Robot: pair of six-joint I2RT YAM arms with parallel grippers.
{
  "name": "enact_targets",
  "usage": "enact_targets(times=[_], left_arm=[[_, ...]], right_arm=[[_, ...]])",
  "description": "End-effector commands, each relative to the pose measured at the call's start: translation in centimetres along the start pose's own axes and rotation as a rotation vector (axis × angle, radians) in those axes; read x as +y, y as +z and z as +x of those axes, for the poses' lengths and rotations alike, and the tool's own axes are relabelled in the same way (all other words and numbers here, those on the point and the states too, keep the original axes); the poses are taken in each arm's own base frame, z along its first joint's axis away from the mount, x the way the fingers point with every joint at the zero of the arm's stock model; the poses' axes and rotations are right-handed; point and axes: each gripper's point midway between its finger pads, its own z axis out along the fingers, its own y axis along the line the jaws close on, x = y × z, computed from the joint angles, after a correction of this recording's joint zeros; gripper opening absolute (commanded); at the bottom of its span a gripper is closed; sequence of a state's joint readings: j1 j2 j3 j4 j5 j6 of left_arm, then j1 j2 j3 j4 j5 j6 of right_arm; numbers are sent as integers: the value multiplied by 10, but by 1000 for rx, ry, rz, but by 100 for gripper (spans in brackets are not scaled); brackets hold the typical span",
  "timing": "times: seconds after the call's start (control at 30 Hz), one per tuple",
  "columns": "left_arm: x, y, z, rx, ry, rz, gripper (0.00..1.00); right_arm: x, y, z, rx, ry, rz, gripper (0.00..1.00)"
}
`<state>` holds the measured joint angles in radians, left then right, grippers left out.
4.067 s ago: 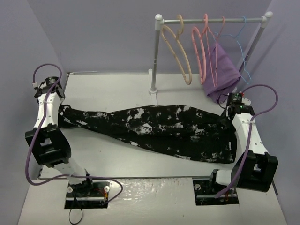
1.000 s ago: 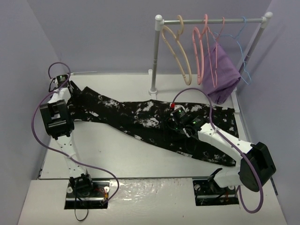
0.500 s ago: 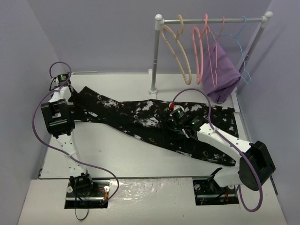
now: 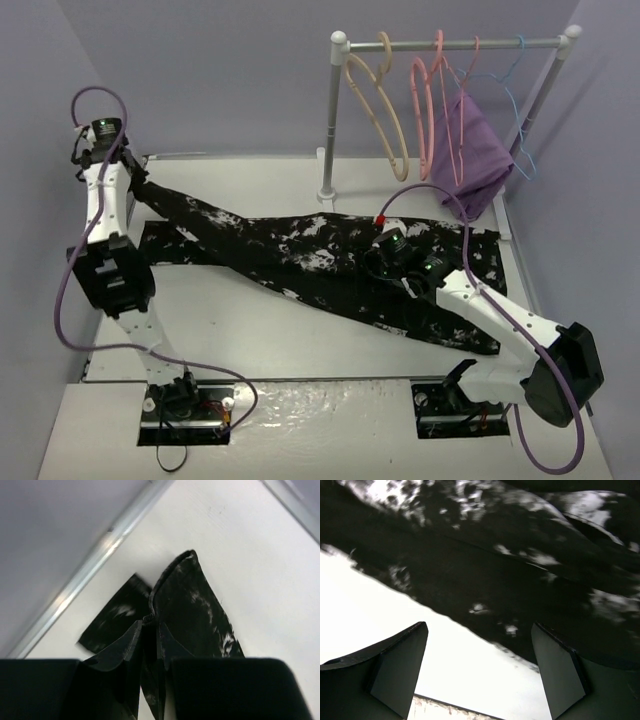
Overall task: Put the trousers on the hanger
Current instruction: Flatten out the trousers at the center of the board.
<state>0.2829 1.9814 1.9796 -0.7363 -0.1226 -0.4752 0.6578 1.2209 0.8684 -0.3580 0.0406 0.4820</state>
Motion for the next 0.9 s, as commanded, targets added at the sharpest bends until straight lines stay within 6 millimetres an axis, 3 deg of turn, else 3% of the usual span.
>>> enact_targets(times=[0.0,0.07,0.17,0.27,0.33,0.37,0.5,0.57,0.67,0.73,0.87], left_arm=[[84,-151,-8,-125,10,-222,0],[114,-173,26,-85,-20,-289,0],[152,-184,90,-27,-66,-360,0],[182,-188,141,35,-84,-441,0],[193,-179,179,104,-122,-454,9],[194,-178,186,111,-137,-452,14],[183,-177,185,145,-124,-394,27],[176,-182,172,100,-117,-346,35],[139,-175,155,58,-85,-143,44],[104,-167,151,51,-16,-17,45],[31,-143,167,55,119,140,49]], right_arm=[[-13,-24,-36,-100,51,48,82],[-13,-27,-37,-95,54,44,82],[-11,-28,-34,-80,58,26,82],[-12,-25,-29,-53,68,29,83],[-17,-22,-23,-34,80,47,83],[-19,-20,-21,-27,81,53,83],[-32,-15,-15,7,94,102,83],[-37,-11,-14,18,100,125,83],[-39,-2,-9,55,90,136,82],[-35,7,-3,87,85,119,82],[-31,32,16,130,91,100,81]])
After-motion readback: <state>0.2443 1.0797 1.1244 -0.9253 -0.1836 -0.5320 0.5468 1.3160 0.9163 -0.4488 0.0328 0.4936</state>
